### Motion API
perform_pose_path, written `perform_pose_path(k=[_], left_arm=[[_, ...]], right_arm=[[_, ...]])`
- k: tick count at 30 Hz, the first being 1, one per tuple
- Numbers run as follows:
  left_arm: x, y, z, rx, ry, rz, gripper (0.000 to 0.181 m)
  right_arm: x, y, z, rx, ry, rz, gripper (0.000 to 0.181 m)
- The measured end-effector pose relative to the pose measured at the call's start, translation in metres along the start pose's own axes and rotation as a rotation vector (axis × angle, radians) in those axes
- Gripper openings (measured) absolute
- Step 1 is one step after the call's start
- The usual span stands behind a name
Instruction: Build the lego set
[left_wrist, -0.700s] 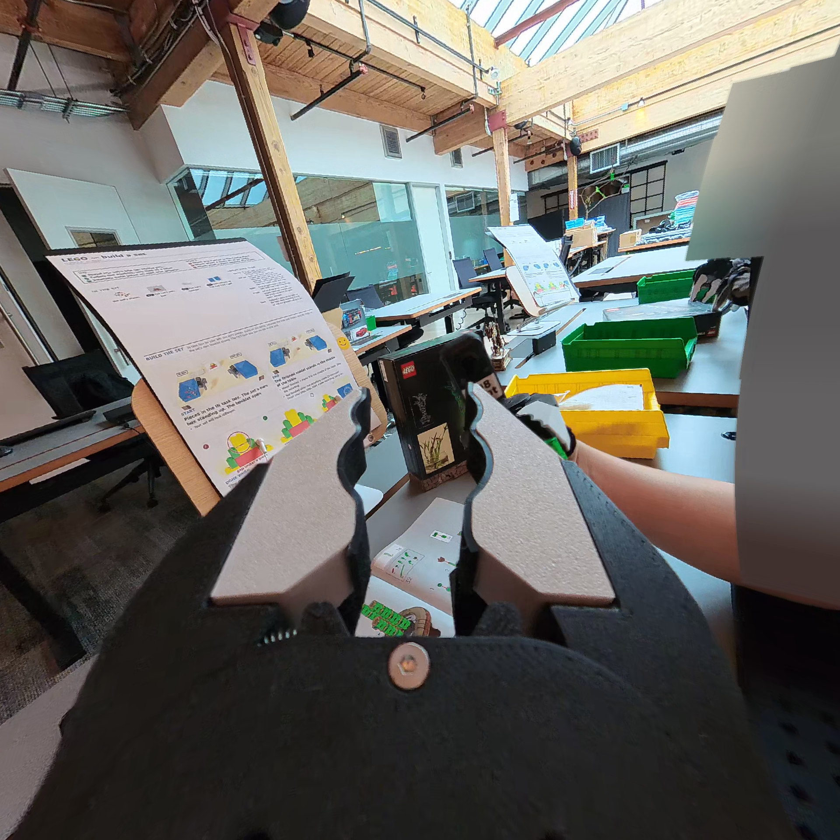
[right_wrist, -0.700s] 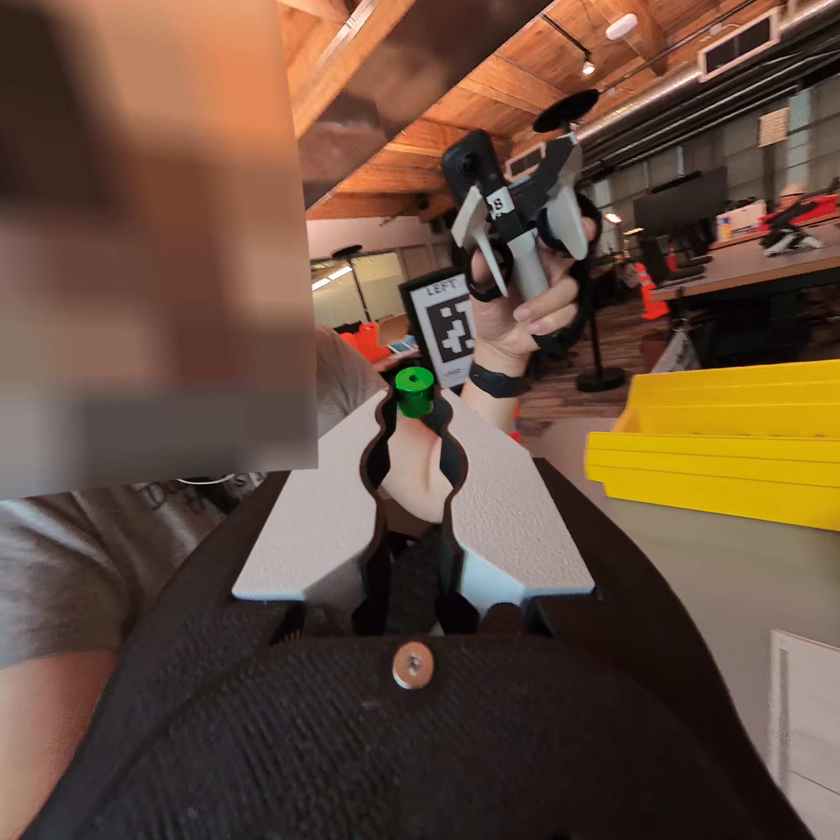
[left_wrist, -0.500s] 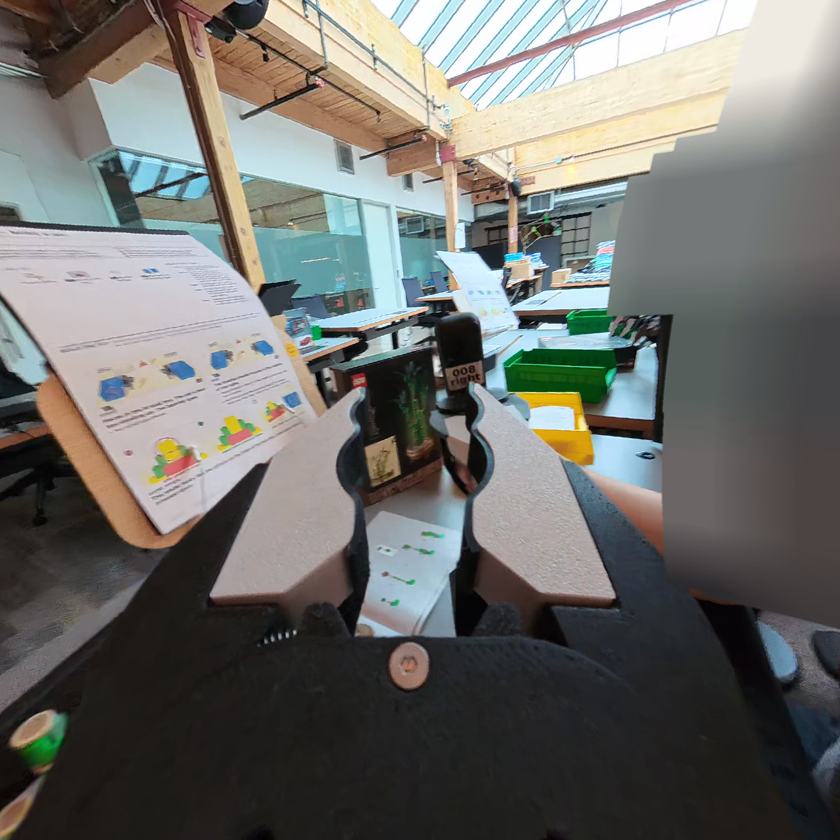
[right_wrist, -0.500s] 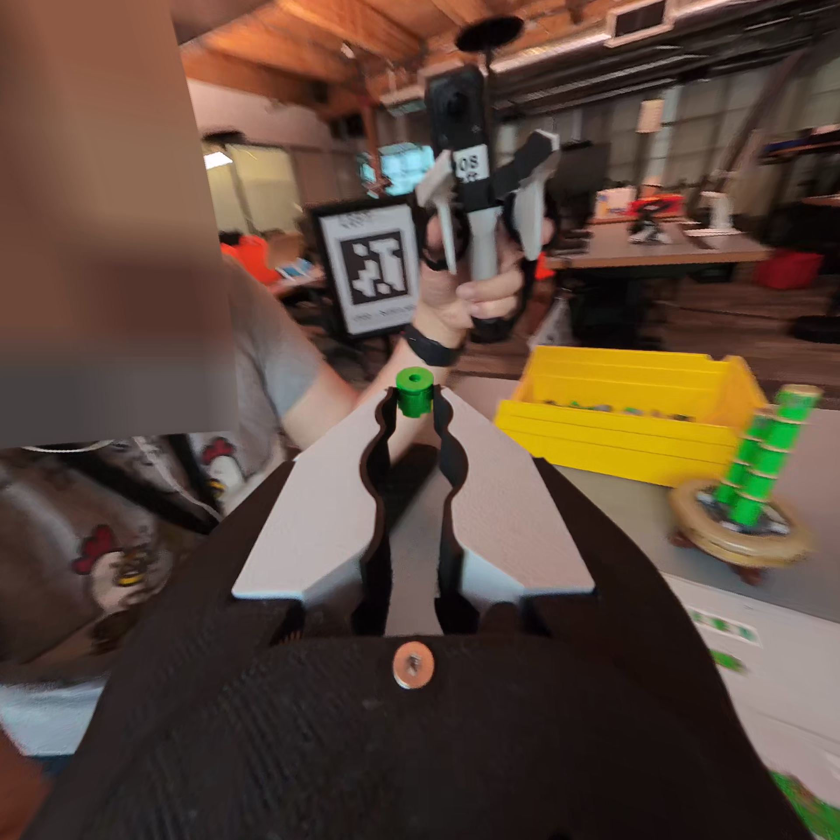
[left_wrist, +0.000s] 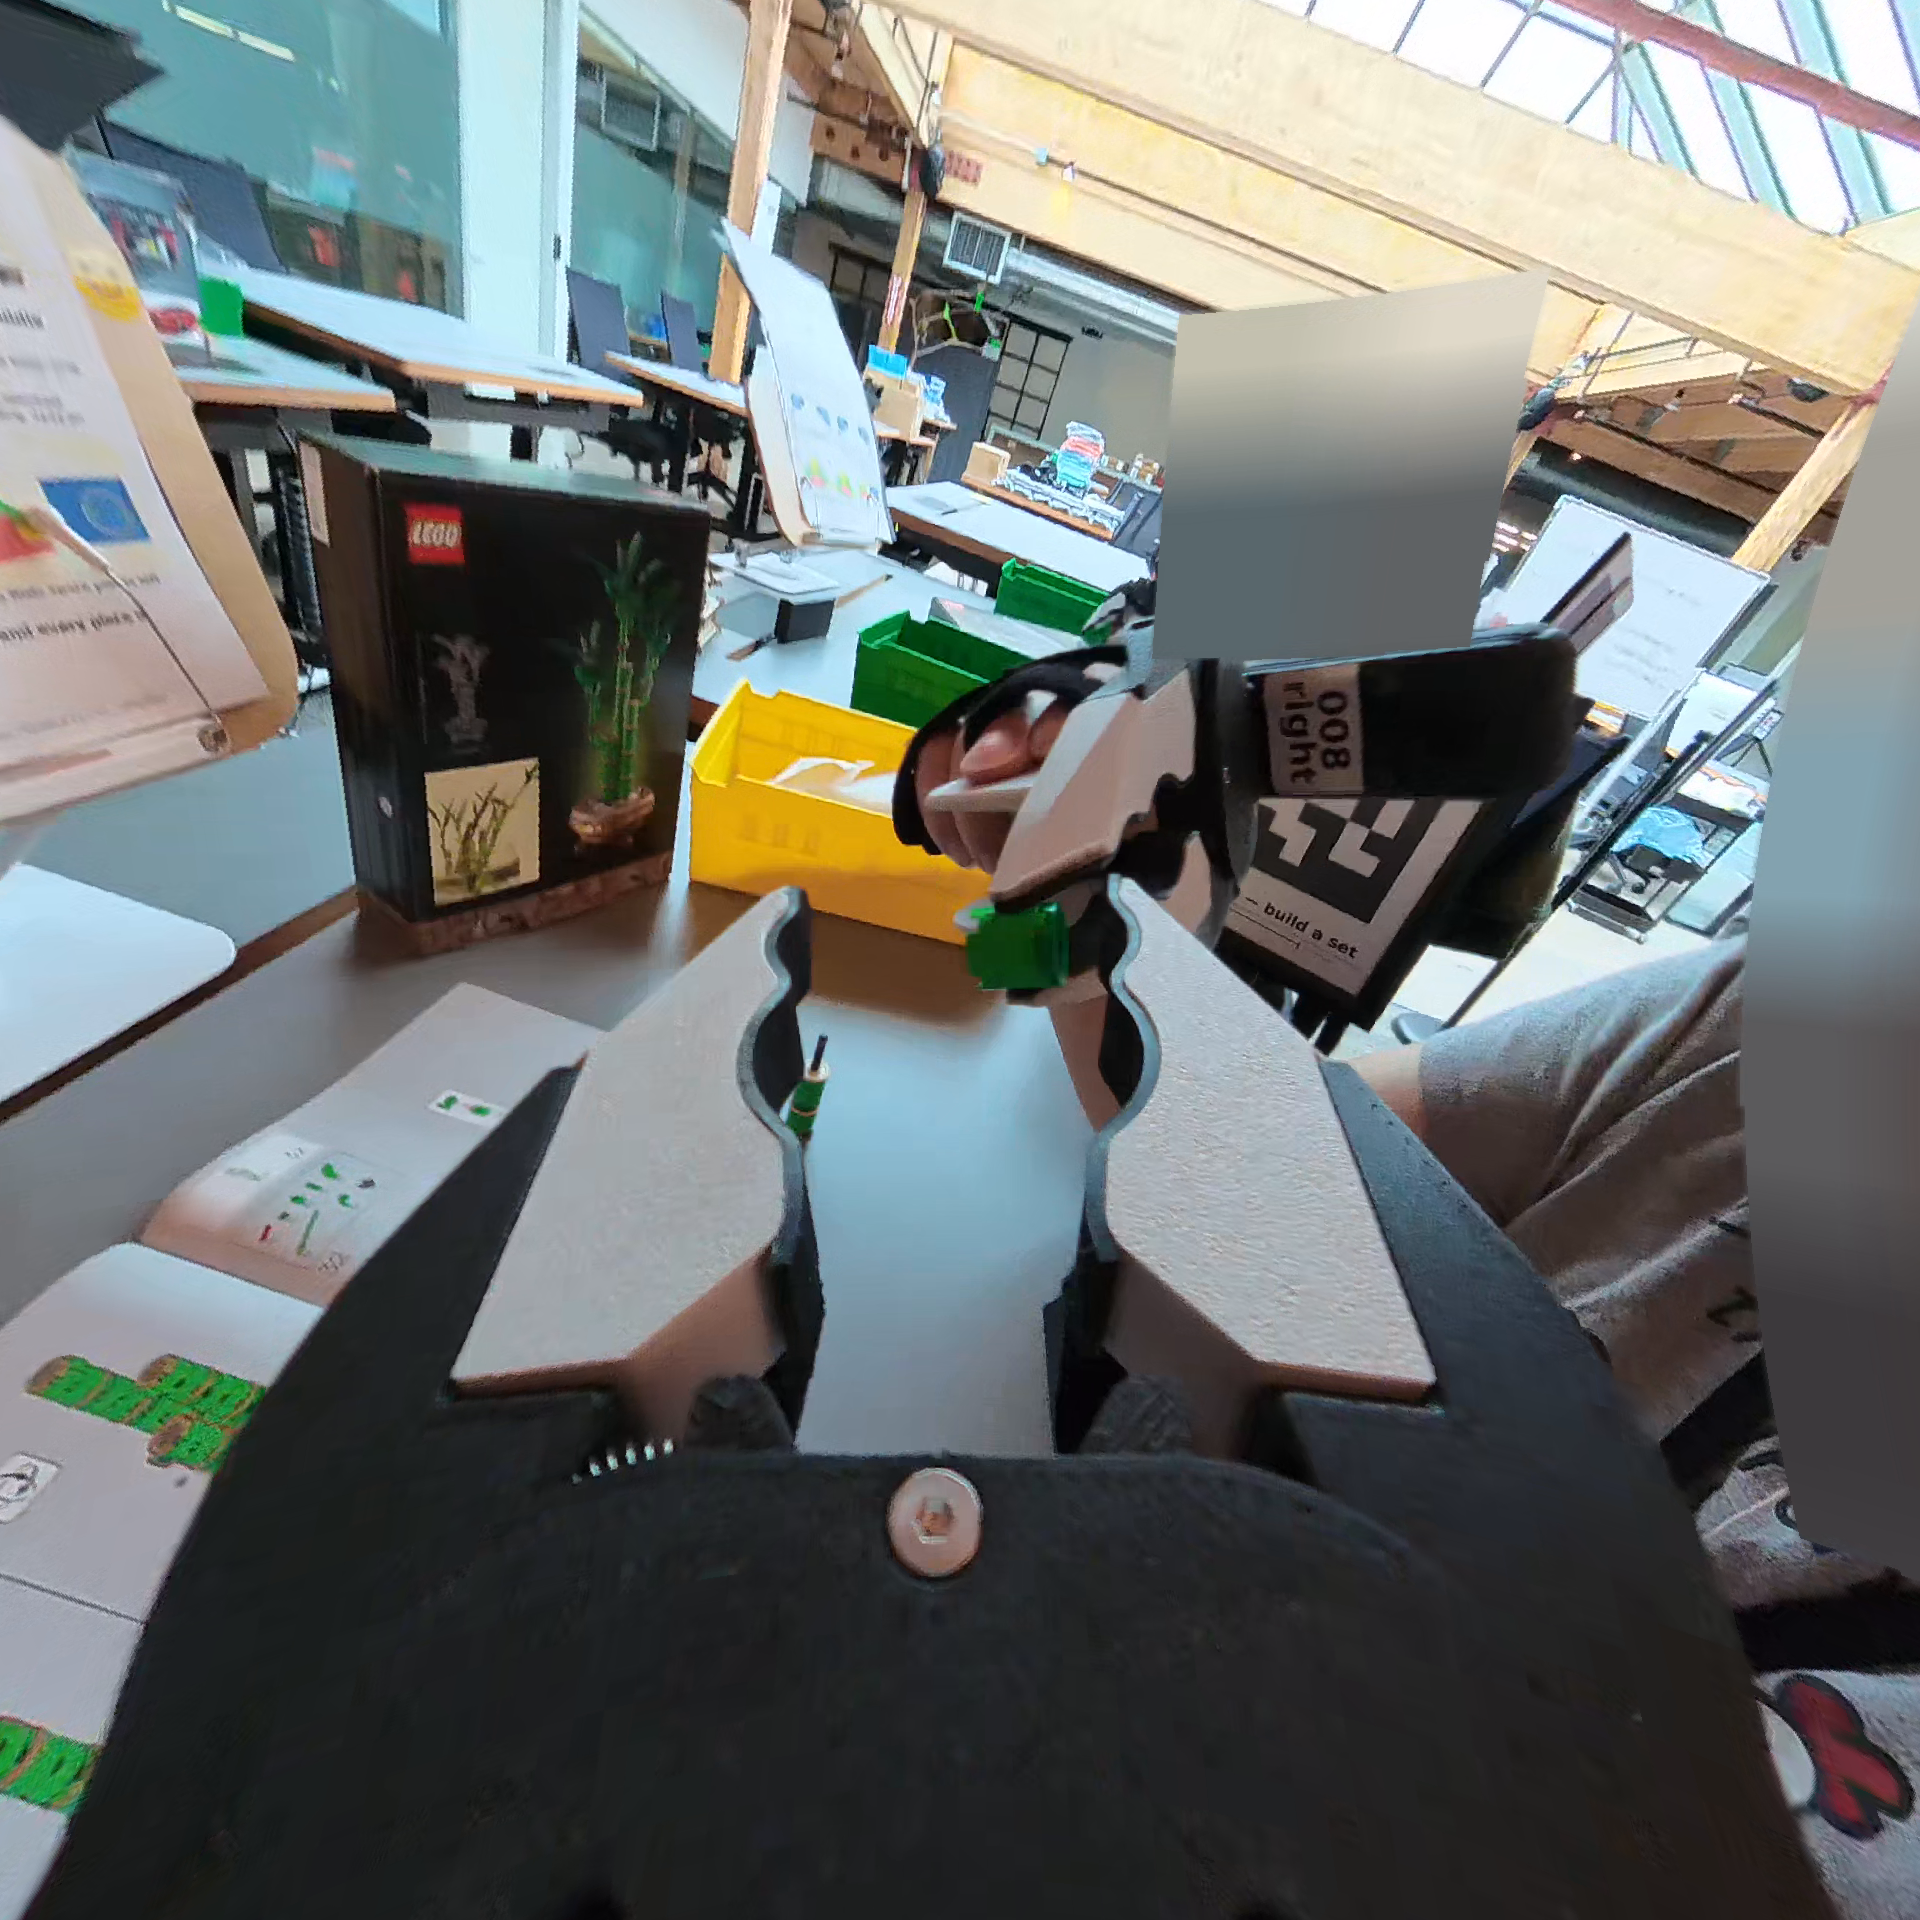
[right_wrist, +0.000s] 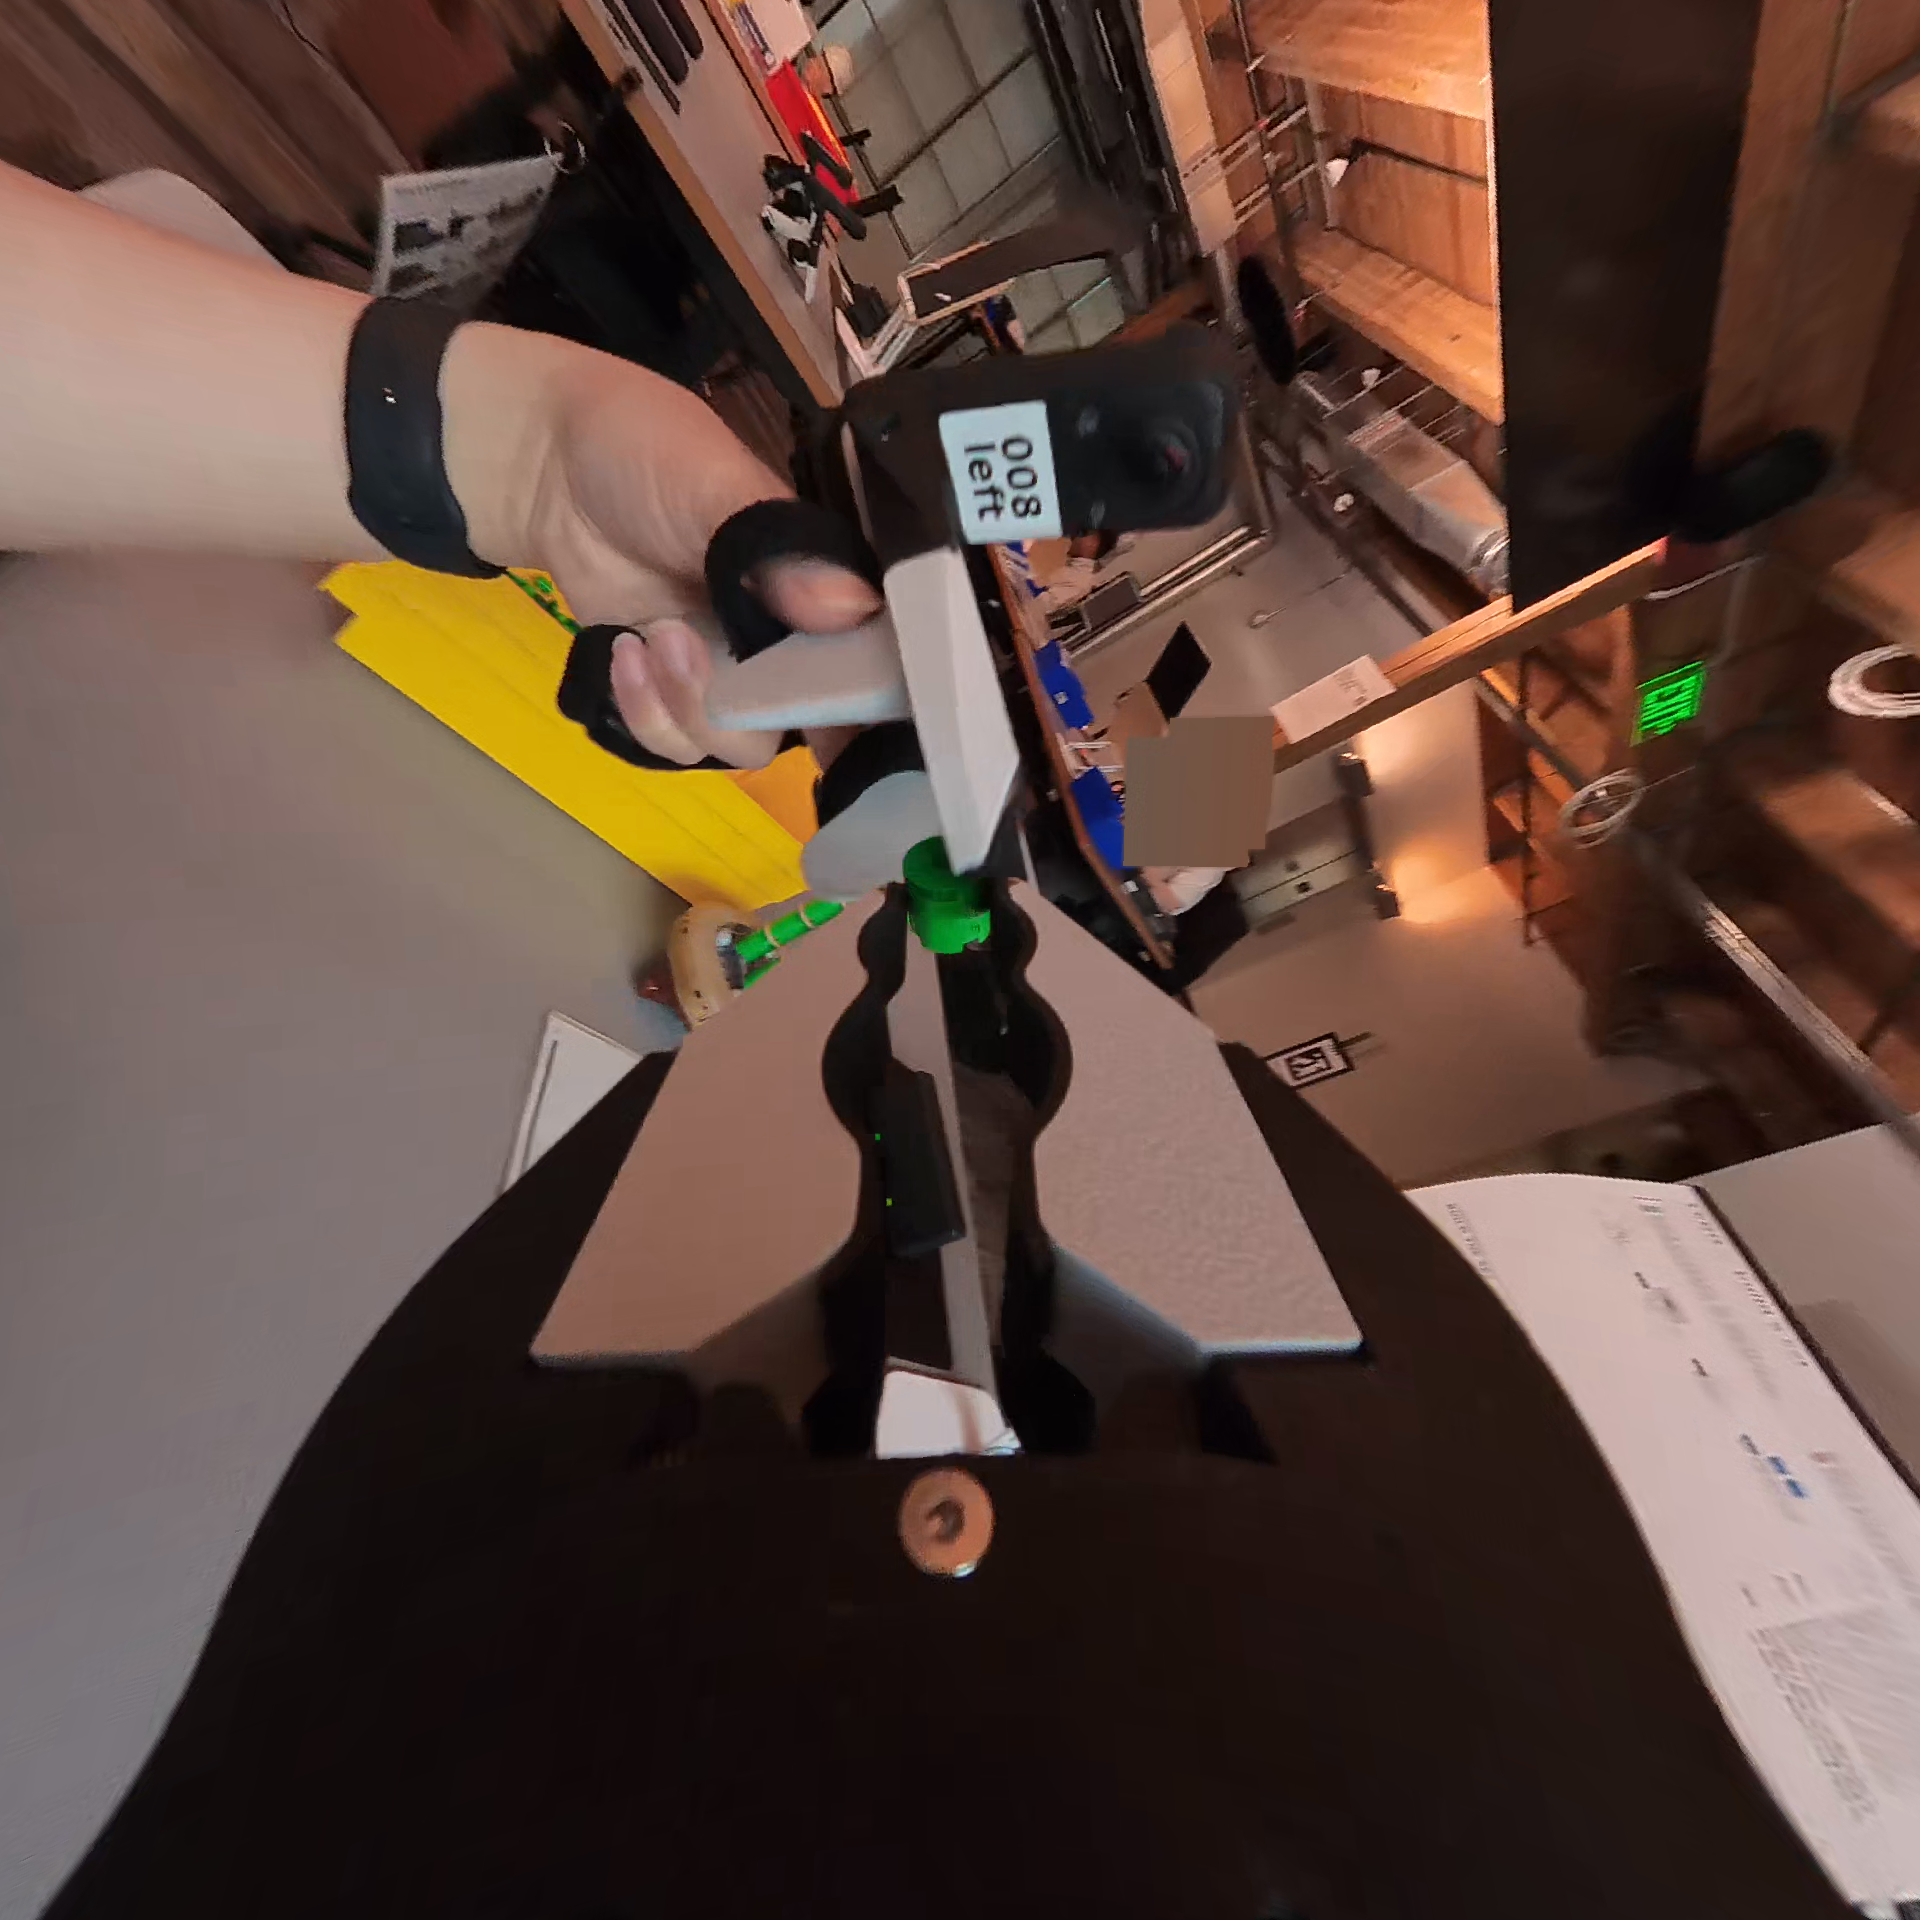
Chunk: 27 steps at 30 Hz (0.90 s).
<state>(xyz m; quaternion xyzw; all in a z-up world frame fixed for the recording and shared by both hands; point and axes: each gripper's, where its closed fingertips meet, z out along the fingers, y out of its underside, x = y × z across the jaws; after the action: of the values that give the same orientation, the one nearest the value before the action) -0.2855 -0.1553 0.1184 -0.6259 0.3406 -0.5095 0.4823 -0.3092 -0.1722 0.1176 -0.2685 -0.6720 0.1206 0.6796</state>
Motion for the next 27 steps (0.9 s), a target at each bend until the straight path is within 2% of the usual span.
perform_pose_path(k=[2,6,10,15,19,23,27], left_arm=[[-0.004,0.005,0.004,-0.021,0.015,-0.038,0.052],[-0.007,0.005,0.001,-0.009,0.05,-0.092,0.036],[-0.017,0.003,-0.007,0.01,0.041,-0.128,0.038],[-0.015,0.003,-0.013,0.021,0.099,-0.181,0.041],[-0.013,0.011,-0.006,-0.028,0.1,-0.17,0.038],[-0.008,0.016,-0.003,-0.061,0.13,-0.135,0.016],[-0.007,0.014,-0.003,-0.073,0.097,-0.056,0.015]], right_arm=[[0.001,0.002,0.002,-0.003,0.018,-0.02,0.015],[0.004,0.01,0.003,-0.042,0.04,-0.053,0.014],[0.005,0.018,0.004,-0.063,0.045,-0.045,0.014],[0.003,0.024,0.008,-0.089,0.038,-0.047,0.013],[0.0,0.024,0.011,-0.082,0.032,-0.043,0.014],[0.002,0.02,0.011,-0.06,0.039,-0.028,0.015],[0.003,0.019,0.011,-0.038,0.051,-0.022,0.016]])
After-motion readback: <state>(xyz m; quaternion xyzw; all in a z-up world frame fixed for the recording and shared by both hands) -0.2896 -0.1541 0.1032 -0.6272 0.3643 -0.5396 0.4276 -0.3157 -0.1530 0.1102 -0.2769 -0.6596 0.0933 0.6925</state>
